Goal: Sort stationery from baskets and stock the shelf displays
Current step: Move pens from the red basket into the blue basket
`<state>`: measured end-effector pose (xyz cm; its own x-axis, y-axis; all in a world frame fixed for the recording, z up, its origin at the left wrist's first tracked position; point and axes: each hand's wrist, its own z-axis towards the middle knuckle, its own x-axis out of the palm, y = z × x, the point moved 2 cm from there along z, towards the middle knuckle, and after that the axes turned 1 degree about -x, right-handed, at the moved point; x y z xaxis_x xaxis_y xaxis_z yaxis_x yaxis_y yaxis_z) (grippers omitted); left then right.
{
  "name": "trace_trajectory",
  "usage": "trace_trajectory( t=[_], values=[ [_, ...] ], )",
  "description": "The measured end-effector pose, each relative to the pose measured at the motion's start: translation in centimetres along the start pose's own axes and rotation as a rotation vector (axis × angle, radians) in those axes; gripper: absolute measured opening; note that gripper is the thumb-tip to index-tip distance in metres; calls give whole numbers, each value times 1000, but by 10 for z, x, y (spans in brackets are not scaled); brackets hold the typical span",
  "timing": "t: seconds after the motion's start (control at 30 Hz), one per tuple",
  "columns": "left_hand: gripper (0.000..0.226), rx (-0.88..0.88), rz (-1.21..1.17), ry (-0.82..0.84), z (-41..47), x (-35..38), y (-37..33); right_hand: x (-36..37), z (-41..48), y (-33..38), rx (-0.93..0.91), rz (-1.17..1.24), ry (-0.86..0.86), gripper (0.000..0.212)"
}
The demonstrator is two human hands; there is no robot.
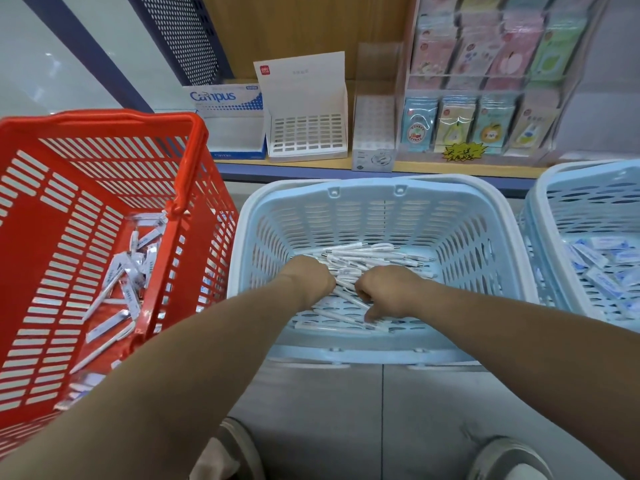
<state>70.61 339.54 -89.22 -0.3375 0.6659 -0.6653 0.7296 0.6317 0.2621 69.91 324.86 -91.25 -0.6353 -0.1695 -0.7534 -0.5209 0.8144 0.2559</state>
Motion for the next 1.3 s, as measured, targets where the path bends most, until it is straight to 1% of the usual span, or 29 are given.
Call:
trace_trajectory(
  t=[0.1, 0.2, 0.27, 0.37, 0.4, 0.47, 0.5, 0.53, 0.57, 0.6, 0.63, 0.7, 0.77, 0.83, 0.9, 0.93, 1.0, 1.07, 1.13, 1.17, 1.2, 1.3],
  values=[
    [25, -63, -91, 56, -2, 1, 3, 1, 0, -2, 46, -61, 30, 22],
    [37, -74, -193, 129, -3, -1, 9, -4, 1, -5, 82, -78, -9, 10],
    [33, -80, -231, 138, -3, -6, 14, -8, -1, -10, 109, -84, -4, 9],
    [20, -113, -327, 50, -3, -18, 26, -12, -3, -17, 134, -41, 18, 10],
    [20, -125, -365, 6, -3, -20, 30, -14, -3, -19, 132, 7, -12, 10],
    [29, -145, -457, -81, -2, -21, 36, -20, -5, -24, 128, 129, -172, 5],
    [36, -155, -499, -124, -2, -19, 38, -22, -6, -27, 130, 174, -275, 8],
    [42, -159, -522, -155, -2, -17, 39, -23, -7, -30, 146, 200, -342, 23],
    [48, -155, -529, -166, -2, -13, 40, -21, -7, -33, 162, 211, -356, 37],
    [51, -143, -529, -150, -2, -9, 39, -18, -8, -35, 177, 205, -323, 48],
    [51, -125, -521, -120, -1, -5, 38, -14, -8, -36, 183, 195, -276, 53],
    [42, -97, -501, -61, -1, 1, 35, -7, -7, -39, 181, 199, -217, 55],
    [24, -82, -491, -44, -1, 2, 32, -7, -7, -43, 191, 205, -216, 46],
    [14, -63, -477, -24, -1, 2, 27, -9, -8, -45, 206, 183, -195, 30],
    [20, -27, -427, 25, -1, 2, 21, -8, -11, -46, 235, 162, -145, 19],
    [25, -17, -403, 48, -2, 2, 19, -8, -12, -47, 252, 162, -121, 19],
    [29, -16, -377, 54, -5, -2, 19, -8, -12, -49, 279, 160, -86, 22],
    [27, -25, -398, 20, -9, -15, 27, -16, -11, -48, 283, 156, -58, 28],
    [23, -42, -478, -13, -15, -32, 39, -32, -9, -43, 256, 167, -41, 36],
    [20, -51, -549, -18, -20, -42, 46, -43, -9, -37, 223, 167, -38, 35],
    [17, -56, -651, -21, -26, -52, 56, -58, -9, -29, 173, 155, -46, 32],
    [15, -68, -1084, -47, -51, -80, 83, -107, -15, -3, 14, 117, -42, 21]
  ],
)
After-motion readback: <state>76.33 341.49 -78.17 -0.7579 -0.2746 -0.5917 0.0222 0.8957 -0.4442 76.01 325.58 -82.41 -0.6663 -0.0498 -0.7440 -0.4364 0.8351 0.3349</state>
